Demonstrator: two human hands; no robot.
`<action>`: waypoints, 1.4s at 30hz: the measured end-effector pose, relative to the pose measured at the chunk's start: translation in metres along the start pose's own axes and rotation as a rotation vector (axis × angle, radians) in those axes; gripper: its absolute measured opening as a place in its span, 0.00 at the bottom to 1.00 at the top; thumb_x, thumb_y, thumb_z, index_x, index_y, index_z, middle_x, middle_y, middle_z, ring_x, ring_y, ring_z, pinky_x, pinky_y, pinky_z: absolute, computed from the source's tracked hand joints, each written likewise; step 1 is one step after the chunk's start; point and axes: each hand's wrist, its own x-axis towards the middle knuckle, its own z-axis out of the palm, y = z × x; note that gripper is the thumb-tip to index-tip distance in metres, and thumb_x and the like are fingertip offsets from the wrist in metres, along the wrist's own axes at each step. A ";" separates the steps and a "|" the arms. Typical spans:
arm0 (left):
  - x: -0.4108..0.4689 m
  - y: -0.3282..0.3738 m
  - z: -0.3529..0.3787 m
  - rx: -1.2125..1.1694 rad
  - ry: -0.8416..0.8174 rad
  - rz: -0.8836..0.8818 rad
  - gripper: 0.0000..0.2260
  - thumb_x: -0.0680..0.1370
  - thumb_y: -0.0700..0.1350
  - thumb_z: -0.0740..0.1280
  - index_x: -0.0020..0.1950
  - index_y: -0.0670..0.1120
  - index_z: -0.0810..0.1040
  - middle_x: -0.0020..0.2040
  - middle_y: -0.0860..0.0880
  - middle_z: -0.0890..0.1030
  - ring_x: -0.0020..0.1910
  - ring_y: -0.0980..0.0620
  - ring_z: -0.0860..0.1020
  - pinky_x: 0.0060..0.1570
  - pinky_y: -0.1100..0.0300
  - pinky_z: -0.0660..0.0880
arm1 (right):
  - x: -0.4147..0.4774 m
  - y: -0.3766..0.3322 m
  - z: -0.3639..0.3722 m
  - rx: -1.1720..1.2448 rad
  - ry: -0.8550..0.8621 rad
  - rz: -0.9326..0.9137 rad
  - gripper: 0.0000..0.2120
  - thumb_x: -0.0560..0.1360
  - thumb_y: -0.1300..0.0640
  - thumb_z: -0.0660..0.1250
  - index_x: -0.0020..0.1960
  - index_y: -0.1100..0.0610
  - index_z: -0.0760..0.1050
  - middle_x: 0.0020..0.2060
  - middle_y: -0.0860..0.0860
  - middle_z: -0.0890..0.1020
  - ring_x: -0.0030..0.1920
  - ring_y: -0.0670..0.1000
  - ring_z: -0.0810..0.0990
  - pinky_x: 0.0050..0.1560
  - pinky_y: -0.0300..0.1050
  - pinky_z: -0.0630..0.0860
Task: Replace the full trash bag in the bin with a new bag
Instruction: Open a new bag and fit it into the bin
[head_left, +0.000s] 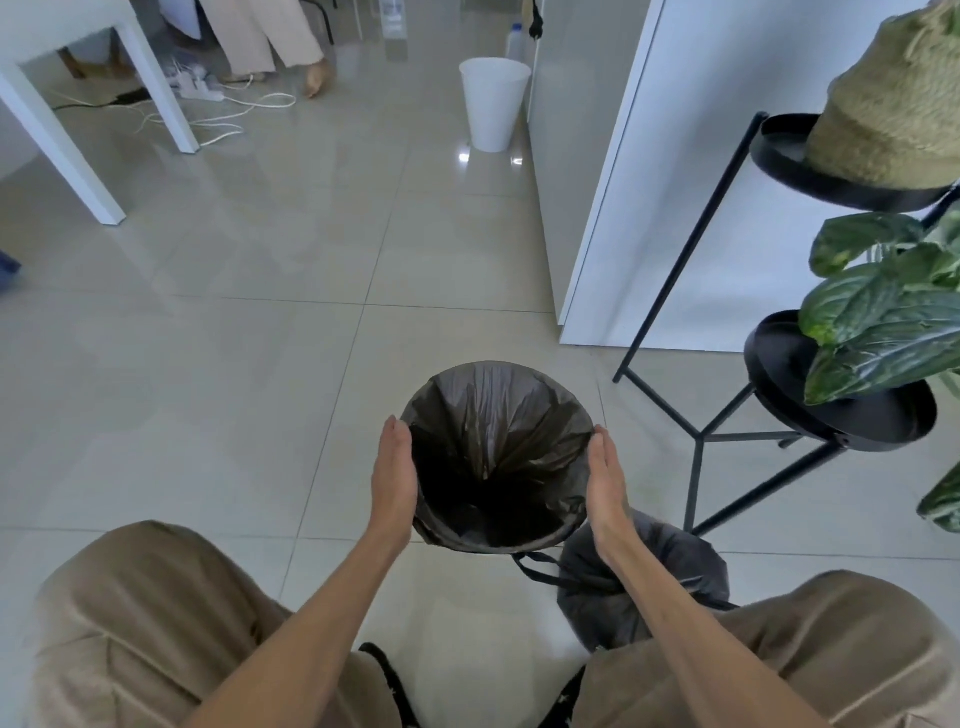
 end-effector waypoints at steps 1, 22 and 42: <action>0.003 -0.003 0.002 -0.061 0.000 -0.045 0.32 0.78 0.72 0.51 0.79 0.59 0.63 0.77 0.58 0.66 0.76 0.53 0.65 0.77 0.46 0.60 | 0.004 0.004 0.003 0.031 0.006 0.020 0.31 0.81 0.37 0.52 0.80 0.49 0.56 0.79 0.47 0.62 0.78 0.49 0.60 0.79 0.52 0.55; 0.075 -0.002 0.023 -0.571 -0.066 -0.315 0.40 0.73 0.77 0.49 0.70 0.52 0.77 0.64 0.44 0.82 0.62 0.39 0.79 0.62 0.42 0.76 | 0.061 0.009 0.031 0.108 0.084 0.147 0.23 0.82 0.47 0.61 0.75 0.47 0.64 0.68 0.50 0.75 0.68 0.54 0.73 0.71 0.59 0.70; 0.071 -0.005 0.020 -0.334 0.088 -0.328 0.33 0.78 0.72 0.49 0.59 0.49 0.81 0.59 0.45 0.83 0.61 0.41 0.79 0.68 0.42 0.73 | 0.049 0.005 0.018 -0.122 0.133 0.166 0.26 0.79 0.50 0.68 0.74 0.50 0.64 0.68 0.53 0.75 0.69 0.58 0.73 0.68 0.60 0.73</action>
